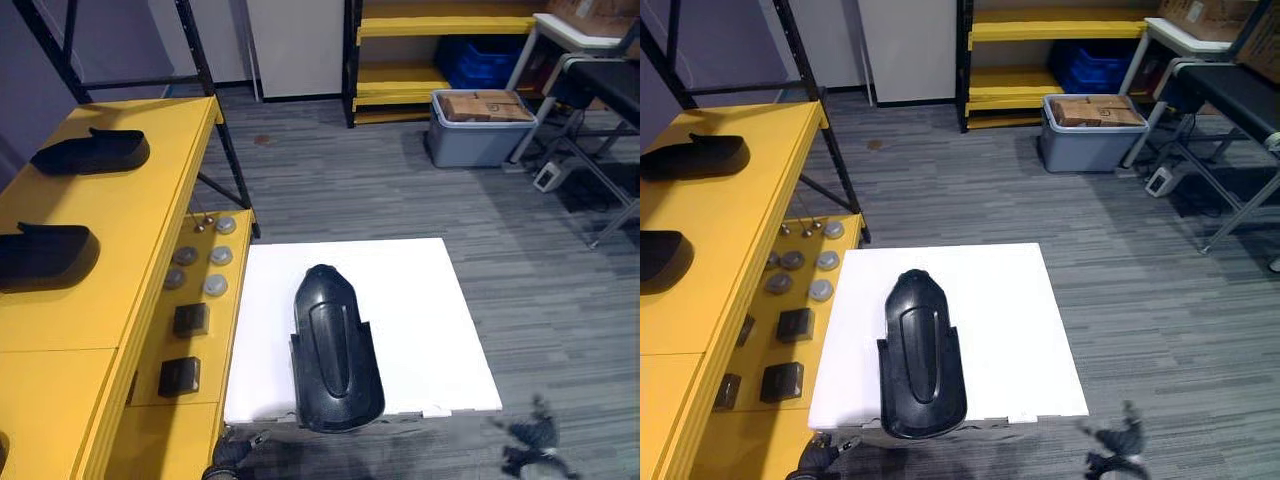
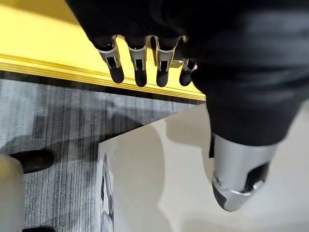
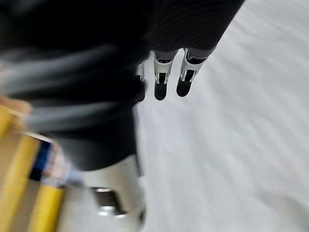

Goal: Walk over and take plastic housings, then place them on the shelf

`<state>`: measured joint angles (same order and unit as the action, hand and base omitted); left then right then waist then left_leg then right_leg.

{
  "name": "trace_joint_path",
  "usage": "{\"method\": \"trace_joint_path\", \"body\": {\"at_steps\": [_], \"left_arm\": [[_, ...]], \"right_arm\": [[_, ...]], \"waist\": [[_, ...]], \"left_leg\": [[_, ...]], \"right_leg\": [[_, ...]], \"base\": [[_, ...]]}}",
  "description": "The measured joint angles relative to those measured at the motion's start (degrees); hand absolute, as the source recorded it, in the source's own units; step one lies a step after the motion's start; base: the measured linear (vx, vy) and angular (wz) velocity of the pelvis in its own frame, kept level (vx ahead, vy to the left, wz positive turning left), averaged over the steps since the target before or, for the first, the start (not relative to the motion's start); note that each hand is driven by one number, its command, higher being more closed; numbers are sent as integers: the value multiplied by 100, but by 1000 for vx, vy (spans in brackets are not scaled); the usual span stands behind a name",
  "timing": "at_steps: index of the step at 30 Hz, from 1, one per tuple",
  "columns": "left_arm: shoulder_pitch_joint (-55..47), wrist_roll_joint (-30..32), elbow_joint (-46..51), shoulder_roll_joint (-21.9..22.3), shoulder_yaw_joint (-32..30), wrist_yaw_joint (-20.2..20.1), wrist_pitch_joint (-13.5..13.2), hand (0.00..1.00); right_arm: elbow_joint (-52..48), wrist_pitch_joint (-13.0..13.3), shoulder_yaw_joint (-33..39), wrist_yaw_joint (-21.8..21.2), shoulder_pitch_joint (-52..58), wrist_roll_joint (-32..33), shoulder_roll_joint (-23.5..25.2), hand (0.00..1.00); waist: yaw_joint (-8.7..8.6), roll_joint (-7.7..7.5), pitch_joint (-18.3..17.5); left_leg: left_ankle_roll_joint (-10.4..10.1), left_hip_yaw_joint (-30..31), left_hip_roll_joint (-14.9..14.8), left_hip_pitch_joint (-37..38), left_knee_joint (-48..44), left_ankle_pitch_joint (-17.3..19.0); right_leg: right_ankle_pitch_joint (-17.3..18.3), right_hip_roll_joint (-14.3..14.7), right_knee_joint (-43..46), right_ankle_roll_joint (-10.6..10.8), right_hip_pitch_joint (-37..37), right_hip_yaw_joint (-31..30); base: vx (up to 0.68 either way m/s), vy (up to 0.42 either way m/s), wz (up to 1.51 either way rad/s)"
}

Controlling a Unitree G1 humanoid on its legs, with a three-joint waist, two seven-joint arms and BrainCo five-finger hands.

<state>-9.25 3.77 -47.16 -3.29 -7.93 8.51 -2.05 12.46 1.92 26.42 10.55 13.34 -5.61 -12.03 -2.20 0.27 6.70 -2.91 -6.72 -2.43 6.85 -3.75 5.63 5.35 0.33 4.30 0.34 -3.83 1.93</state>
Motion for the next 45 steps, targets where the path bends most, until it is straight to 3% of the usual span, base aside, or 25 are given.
{"method": "trace_joint_path", "body": {"at_steps": [5, 7, 10, 11, 14, 17, 25, 28, 34, 35, 45], "left_arm": [[-145, -5, -11, 5, 207, -82, -6, 0], [-163, -10, -19, -6, 271, -104, -42, 0], [-171, -11, -32, -47, 390, -170, -122, 0], [-160, -21, -31, -63, 479, -193, -163, 0], [-102, -18, -39, -57, 528, -259, -183, 0], [-36, -23, -136, -53, 566, -259, -199, 0], [70, -6, -252, 54, 629, -145, -163, 0], [77, -1, -254, 67, 663, -93, -143, 0], [83, 39, -251, 75, 718, 48, -106, 0], [84, 40, -248, 77, 720, 73, -106, 0], [85, 93, -237, 87, 727, 103, -103, 0]], "right_arm": [[-1530, 92, -239, -80, -70, -174, -671, 0], [-1944, 200, -681, -204, -214, -139, -901, 0], [-2358, 573, -1749, -577, -645, 154, -1213, 0], [-2433, 717, -2256, -726, -882, 240, -1251, 0], [-2431, 815, -3106, -884, -1248, 296, -1106, 0], [-2150, 811, -3454, -940, -1433, 170, -697, 0], [-551, 195, -3651, -585, -1393, -1572, 682, 0], [-72, -117, -3569, -256, -1362, -2203, 1008, 0], [256, -359, -3375, 145, -1443, -2738, 1265, 0], [317, -375, -3316, 183, -1480, -2821, 1305, 100], [666, -488, -2861, 156, -1816, -2968, 1390, 100]], "waist": [[-31, -96, -137], [-33, -106, -145], [-13, -99, -149], [41, -97, -151], [183, -82, -159], [215, -72, -164], [312, -26, -144], [309, 12, -122], [314, 32, -123], [323, 31, -123], [347, -1, -119]], "left_leg": [[1, 2, -12, 22, 6, 1], [2, 7, -9, 27, 6, 2], [3, 38, -9, 29, 6, 2], [4, 69, -9, 26, 6, 2], [6, 176, -7, -8, 15, 3], [35, 240, -6, -88, 36, -15], [116, 483, -16, -84, 168, -92], [99, 523, -17, -82, 199, -105], [75, 571, -11, -68, 202, -121], [56, 580, -9, -65, 206, -134], [29, 712, -33, 31, 460, -281]], "right_leg": [[-1, 18, -1, -1, -7, -21], [-2, 17, -1, -2, -8, -29], [-49, 19, -1, -9, -14, -8], [-75, 19, -6, -21, -12, 16], [-233, 25, -204, -45, -37, 47], [-388, 29, -396, -61, -50, 104], [-575, 60, -728, -88, -242, 362], [-584, 65, -786, -96, -315, 406], [-562, 60, -807, -61, -365, 482], [-558, 56, -808, -55, -375, 501], [-577, 87, -904, -60, -434, 666]], "base": [[-42, 9, -4], [-77, 11, -2], [-121, 20, 4], [-127, 24, 11], [-160, 37, 8], [-110, 33, 8], [-59, -3, 14], [35, 0, 7], [38, 9, 6], [2, 12, 9], [-45, -3, 9]]}}
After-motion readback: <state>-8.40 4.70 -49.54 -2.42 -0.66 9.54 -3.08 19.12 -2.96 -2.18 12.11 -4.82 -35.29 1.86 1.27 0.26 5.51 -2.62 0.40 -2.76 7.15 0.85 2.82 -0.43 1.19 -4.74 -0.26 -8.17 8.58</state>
